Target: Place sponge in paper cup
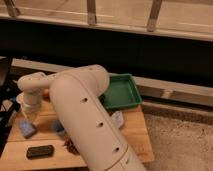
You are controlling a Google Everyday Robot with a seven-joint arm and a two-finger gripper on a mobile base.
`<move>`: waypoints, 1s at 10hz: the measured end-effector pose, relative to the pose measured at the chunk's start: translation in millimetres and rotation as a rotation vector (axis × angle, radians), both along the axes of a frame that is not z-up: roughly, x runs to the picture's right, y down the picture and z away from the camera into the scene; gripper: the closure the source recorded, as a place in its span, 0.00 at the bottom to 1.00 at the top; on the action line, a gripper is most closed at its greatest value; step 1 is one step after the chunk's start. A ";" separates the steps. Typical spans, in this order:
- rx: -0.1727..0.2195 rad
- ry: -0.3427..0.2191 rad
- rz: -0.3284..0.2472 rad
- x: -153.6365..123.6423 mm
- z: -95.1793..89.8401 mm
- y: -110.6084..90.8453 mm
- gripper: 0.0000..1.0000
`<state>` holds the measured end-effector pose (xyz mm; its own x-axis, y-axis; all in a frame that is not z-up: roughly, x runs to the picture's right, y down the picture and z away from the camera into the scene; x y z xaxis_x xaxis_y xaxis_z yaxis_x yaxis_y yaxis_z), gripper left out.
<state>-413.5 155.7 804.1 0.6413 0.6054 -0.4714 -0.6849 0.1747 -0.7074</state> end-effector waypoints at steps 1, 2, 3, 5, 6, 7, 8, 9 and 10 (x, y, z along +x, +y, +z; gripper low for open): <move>0.015 -0.009 -0.004 -4.1 -6.1 -6.0 0.73; 0.021 -0.015 -0.012 -7.6 -9.9 -7.7 0.65; 0.023 -0.023 -0.020 -12.7 -12.3 -6.8 0.54; 0.013 -0.040 -0.025 -20.8 -11.0 -0.9 0.32; 0.005 -0.043 -0.025 -22.0 -8.8 2.7 0.24; -0.003 -0.047 -0.026 -24.3 -7.7 6.3 0.20; -0.008 -0.051 -0.029 -26.8 -7.9 9.1 0.20; -0.011 -0.053 -0.031 -28.6 -8.7 10.6 0.20; -0.015 -0.052 -0.035 -28.3 -8.7 11.7 0.20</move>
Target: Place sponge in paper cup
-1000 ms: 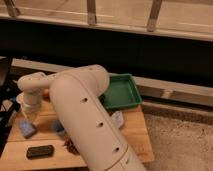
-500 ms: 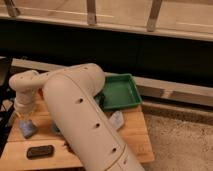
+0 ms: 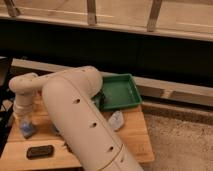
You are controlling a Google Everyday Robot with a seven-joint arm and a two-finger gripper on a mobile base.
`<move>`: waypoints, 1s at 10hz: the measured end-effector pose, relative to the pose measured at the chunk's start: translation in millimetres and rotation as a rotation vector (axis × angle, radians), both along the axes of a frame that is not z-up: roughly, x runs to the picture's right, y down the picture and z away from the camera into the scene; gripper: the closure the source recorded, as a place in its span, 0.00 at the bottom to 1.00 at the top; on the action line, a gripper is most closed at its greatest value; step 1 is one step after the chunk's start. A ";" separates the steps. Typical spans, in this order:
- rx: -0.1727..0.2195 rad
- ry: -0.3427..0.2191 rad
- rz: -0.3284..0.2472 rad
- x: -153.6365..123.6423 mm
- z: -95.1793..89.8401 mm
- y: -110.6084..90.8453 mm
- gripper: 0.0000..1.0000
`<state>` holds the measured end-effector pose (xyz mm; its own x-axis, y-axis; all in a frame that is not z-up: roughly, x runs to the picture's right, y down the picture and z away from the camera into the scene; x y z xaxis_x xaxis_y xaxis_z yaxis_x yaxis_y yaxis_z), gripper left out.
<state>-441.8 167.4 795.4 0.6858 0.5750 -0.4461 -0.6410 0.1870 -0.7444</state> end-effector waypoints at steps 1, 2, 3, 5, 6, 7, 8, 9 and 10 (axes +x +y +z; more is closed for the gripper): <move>-0.003 0.001 -0.001 0.3 0.4 0.4 0.20; -0.006 0.001 -0.003 -0.2 0.5 1.0 0.20; -0.008 -0.001 -0.008 -1.6 -0.2 2.4 0.20; -0.012 0.000 -0.015 -4.7 -0.9 3.9 0.20; -0.020 0.003 -0.024 -5.3 1.3 6.4 0.20; -0.025 0.004 -0.027 -6.3 2.9 7.9 0.20; -0.030 0.005 -0.031 -6.9 4.0 9.6 0.20; -0.039 0.003 -0.037 -9.3 5.6 13.0 0.20; -0.048 -0.002 -0.043 -13.5 5.9 16.7 0.21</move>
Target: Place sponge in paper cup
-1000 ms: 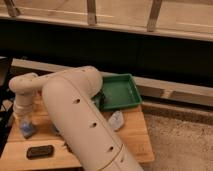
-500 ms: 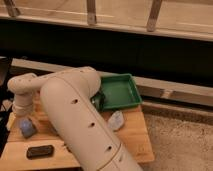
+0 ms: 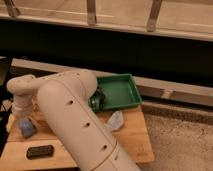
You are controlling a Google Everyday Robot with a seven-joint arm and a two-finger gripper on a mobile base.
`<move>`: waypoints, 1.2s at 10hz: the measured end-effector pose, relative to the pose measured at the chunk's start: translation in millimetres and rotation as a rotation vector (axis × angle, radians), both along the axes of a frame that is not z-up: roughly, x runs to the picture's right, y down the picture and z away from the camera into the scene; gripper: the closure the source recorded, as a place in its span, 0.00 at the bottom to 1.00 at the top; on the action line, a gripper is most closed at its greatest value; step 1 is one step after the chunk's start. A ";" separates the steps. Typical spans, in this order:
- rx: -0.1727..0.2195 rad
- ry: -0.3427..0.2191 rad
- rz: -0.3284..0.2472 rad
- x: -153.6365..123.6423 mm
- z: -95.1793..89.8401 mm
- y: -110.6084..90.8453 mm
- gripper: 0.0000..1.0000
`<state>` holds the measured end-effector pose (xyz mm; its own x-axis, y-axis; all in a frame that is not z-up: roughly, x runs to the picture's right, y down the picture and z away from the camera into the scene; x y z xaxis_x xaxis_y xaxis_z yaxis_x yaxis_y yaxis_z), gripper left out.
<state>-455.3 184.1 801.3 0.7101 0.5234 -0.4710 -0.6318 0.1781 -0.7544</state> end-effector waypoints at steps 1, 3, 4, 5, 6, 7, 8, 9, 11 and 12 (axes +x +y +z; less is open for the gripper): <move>-0.010 -0.002 -0.006 -2.3 0.3 4.3 0.26; -0.027 0.000 -0.017 -5.0 1.9 10.1 0.44; -0.035 0.003 -0.026 -7.0 3.2 13.7 0.55; -0.039 0.004 -0.032 -8.6 4.0 16.5 0.63; -0.042 0.011 -0.037 -8.9 5.5 18.5 0.76; -0.044 0.022 -0.036 -7.0 7.7 18.5 0.86; -0.045 0.029 -0.035 -5.4 9.4 18.4 0.94; -0.046 0.034 -0.037 -5.1 10.1 19.0 1.00; -0.041 0.044 -0.038 -3.4 9.9 19.6 1.00; -0.029 0.043 -0.035 -3.7 7.2 17.8 1.00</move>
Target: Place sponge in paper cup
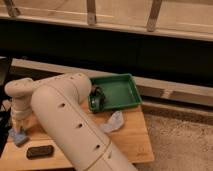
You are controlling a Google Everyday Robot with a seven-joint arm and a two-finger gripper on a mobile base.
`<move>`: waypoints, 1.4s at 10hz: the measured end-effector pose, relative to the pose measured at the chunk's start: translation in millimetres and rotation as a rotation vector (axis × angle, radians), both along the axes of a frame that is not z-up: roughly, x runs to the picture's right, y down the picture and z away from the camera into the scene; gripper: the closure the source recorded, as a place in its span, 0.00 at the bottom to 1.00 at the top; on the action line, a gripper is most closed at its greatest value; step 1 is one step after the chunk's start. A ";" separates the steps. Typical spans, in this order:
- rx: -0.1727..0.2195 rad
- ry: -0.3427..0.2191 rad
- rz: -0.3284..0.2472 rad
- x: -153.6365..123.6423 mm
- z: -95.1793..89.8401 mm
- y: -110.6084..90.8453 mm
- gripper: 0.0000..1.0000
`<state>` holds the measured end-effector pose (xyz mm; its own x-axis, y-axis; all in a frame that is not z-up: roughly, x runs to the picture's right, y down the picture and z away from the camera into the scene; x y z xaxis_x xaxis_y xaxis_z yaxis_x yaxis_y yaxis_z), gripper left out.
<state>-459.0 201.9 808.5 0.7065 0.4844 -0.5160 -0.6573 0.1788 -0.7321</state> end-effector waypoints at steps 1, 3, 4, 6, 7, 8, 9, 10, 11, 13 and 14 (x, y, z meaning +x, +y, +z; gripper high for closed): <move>0.024 0.000 0.016 2.3 -5.2 -8.7 1.00; 0.080 0.004 0.050 10.1 -22.0 -33.4 1.00; 0.118 0.002 0.075 14.0 -34.4 -46.7 1.00; 0.185 0.022 0.127 32.6 -45.4 -69.6 1.00; 0.215 0.029 0.152 40.6 -51.8 -79.0 1.00; 0.249 0.038 0.181 50.6 -61.3 -93.3 1.00; 0.277 0.049 0.203 60.2 -65.7 -106.2 1.00; 0.306 0.058 0.230 72.2 -68.7 -123.8 1.00; 0.335 0.066 0.255 83.6 -68.3 -142.4 1.00; 0.384 0.071 0.289 100.2 -68.7 -187.1 1.00; 0.406 0.059 0.313 104.3 -68.1 -214.0 1.00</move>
<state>-354.7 -12.1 740.4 0.4711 0.8374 -0.2770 -0.7631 0.2295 -0.6041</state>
